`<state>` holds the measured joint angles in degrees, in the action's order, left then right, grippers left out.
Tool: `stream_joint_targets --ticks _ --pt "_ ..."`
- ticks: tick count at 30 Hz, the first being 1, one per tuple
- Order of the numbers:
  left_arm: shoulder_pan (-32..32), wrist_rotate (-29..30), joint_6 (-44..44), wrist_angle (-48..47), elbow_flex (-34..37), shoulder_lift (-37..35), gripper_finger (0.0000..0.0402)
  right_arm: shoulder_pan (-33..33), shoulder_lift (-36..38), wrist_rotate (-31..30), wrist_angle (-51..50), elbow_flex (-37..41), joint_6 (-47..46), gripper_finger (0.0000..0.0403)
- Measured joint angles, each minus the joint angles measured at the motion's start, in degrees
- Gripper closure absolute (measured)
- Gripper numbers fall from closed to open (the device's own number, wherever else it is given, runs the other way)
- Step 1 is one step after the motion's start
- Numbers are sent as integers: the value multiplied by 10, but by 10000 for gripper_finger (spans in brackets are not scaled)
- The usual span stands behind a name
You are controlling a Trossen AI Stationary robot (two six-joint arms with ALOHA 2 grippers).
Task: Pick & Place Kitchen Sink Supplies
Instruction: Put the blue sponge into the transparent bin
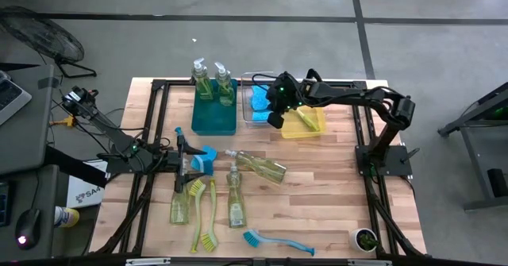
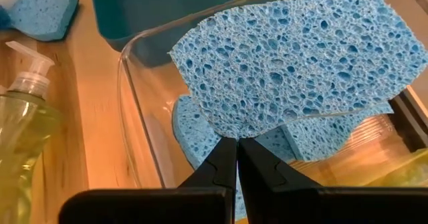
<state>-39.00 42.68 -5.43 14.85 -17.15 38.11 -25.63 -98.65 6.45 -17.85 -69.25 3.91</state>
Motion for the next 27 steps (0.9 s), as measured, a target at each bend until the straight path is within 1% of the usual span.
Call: stream_joint_targets --ticks 14,19,27 --pt "0 -10 -4 0 0 0 81 0 0 -2 -1 0 -11 399" --pt "0 -10 -4 0 0 0 81 -1 0 -4 -1 0 -39 392" --pt "0 -10 -4 0 0 0 81 -4 0 -38 12 0 -41 397"
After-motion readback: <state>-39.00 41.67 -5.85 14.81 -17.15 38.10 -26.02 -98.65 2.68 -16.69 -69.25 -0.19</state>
